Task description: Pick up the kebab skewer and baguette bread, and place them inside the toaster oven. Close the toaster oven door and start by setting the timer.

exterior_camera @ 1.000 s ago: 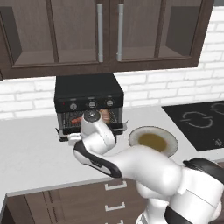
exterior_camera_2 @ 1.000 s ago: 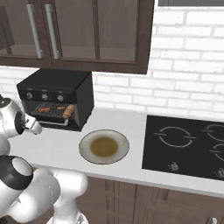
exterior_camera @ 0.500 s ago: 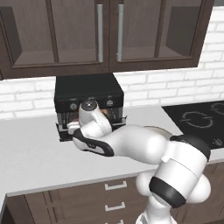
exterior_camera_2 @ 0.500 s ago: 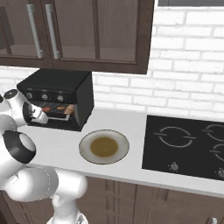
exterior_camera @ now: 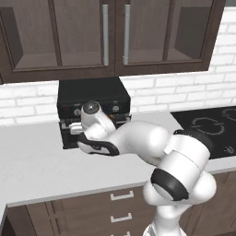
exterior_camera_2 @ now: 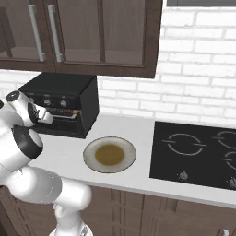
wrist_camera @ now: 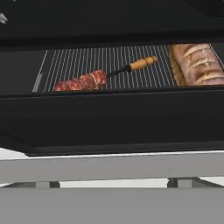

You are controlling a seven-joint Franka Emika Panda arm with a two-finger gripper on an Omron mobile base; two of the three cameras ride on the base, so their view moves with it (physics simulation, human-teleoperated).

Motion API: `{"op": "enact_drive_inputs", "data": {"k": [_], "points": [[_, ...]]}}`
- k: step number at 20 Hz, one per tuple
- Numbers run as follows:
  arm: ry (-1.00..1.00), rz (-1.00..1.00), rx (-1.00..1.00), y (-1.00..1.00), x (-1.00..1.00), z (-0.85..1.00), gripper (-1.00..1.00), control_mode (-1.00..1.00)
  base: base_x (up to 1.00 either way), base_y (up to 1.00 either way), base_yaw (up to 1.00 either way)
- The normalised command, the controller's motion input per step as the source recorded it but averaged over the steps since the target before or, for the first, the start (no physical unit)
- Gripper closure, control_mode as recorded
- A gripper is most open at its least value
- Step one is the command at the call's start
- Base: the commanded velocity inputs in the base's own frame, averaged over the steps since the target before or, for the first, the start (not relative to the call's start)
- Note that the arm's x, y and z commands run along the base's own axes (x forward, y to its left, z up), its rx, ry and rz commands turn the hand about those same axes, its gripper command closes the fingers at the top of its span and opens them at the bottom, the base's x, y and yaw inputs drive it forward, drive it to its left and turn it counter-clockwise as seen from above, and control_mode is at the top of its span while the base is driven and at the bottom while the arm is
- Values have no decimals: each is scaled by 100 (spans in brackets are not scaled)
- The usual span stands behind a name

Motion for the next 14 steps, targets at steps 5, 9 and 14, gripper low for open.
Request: {"op": "enact_drive_inputs", "data": {"k": [5, 9, 14], "points": [[-5, 0, 0, 0, 53, -20, -100, -100, 0, 0, 0], [-5, 0, 0, 0, 53, 0, -100, -100, 0, 0, 0], [-3, 0, 0, 0, 36, 0, -100, -100, 0, 0, 0]]}}
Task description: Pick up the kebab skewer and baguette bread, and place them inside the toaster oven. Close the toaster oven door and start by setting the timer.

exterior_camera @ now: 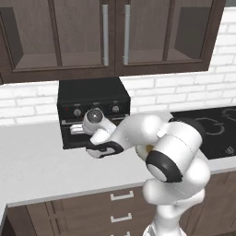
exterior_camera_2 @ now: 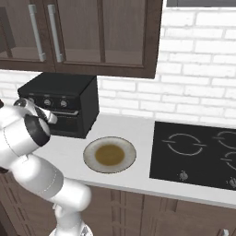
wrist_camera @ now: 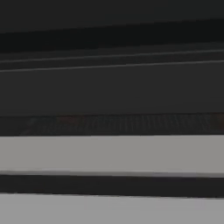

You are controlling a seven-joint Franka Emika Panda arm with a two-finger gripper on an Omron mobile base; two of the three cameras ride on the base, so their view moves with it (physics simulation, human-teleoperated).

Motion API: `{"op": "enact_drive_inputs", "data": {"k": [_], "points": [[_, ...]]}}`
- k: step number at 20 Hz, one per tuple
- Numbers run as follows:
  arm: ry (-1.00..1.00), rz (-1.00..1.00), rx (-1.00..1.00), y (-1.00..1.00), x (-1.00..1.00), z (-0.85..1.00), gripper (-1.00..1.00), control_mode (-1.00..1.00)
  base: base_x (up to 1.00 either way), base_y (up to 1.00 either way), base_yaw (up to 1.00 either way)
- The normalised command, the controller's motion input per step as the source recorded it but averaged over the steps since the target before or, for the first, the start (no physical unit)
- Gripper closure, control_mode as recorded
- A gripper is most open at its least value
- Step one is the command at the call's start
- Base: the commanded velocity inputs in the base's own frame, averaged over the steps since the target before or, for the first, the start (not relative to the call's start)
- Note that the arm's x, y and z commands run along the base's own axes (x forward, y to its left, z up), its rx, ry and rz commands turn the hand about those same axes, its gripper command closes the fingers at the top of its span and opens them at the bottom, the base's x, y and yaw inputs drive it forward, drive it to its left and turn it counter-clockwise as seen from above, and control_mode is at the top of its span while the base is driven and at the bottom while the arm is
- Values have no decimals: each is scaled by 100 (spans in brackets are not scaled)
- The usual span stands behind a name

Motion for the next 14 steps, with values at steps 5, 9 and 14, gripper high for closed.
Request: {"op": "enact_drive_inputs", "data": {"k": [5, 9, 14], "points": [[-1, 0, 0, 0, 22, 0, -100, -100, 0, 0, 0], [0, 0, 0, 18, -18, 5, -100, -100, 0, 0, 0], [0, 0, 0, 23, -55, 20, -100, -100, 0, 0, 0]]}}
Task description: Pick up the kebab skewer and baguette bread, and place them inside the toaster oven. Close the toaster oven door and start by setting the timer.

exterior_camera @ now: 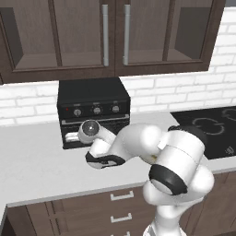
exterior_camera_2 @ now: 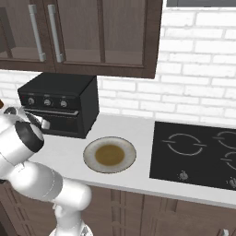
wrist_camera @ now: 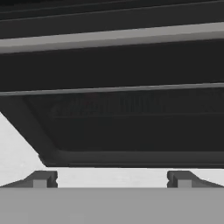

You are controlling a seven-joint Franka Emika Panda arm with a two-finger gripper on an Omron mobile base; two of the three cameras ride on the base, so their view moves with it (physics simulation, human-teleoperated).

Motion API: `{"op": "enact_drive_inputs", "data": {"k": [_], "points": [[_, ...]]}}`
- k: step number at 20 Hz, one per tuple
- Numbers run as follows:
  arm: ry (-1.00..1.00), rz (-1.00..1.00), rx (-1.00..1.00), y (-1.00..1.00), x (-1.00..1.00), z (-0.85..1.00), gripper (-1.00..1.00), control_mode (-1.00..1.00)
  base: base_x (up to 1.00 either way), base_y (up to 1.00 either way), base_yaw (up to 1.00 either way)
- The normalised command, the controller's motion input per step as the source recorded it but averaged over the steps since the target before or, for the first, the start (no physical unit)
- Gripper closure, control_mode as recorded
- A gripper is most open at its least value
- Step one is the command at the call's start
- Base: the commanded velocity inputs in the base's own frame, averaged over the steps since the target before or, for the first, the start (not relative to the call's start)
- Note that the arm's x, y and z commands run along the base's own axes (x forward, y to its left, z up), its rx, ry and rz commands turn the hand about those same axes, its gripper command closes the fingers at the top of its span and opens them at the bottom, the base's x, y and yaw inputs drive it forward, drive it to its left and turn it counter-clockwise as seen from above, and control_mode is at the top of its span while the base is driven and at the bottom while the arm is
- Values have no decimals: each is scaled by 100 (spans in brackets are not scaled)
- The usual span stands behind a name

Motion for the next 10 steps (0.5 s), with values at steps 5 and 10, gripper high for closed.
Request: {"op": "enact_drive_inputs", "data": {"k": [5, 10], "points": [[1, 0, 0, 30, -70, 19, -100, -100, 0, 0, 0], [0, 0, -6, 8, -29, 30, -100, -100, 0, 0, 0]]}}
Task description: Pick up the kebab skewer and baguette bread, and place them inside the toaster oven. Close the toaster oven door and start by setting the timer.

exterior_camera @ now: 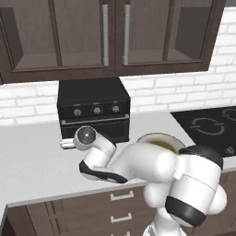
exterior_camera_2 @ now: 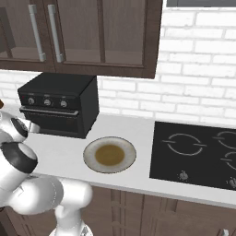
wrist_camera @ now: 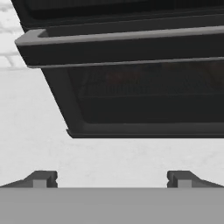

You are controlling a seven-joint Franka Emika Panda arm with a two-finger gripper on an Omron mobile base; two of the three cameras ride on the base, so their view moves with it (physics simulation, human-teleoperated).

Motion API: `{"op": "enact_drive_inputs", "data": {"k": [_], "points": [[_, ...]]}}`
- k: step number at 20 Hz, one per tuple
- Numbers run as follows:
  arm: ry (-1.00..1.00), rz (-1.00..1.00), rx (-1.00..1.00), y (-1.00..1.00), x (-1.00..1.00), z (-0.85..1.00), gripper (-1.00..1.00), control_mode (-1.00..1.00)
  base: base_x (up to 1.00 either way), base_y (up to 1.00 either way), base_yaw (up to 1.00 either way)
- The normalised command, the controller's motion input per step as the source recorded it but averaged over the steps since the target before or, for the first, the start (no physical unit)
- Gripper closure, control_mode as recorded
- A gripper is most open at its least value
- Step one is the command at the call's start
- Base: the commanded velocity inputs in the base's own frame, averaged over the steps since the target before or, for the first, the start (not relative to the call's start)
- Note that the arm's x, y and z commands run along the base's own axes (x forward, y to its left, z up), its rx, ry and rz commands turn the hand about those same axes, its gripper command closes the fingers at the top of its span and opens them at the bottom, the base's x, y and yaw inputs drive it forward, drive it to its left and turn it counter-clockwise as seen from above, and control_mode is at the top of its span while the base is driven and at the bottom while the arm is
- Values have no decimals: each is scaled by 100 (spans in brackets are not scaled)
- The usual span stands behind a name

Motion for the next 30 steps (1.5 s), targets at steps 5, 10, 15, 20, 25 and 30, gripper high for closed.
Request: {"op": "enact_drive_inputs", "data": {"k": [5, 10, 15, 20, 25, 30], "points": [[0, 0, -10, -8, -38, 26, -100, -100, 0, 0, 0], [-3, 0, -7, -3, -35, 4, -100, -100, 0, 0, 0], [-8, 0, -5, -5, -13, 12, -100, -100, 0, 0, 0], [-15, 0, -6, 0, 0, 35, -100, -100, 0, 0, 0], [-17, 0, -6, 0, 0, 31, -100, -100, 0, 0, 0], [-23, 0, -2, 0, 0, 15, -100, -100, 0, 0, 0]]}}
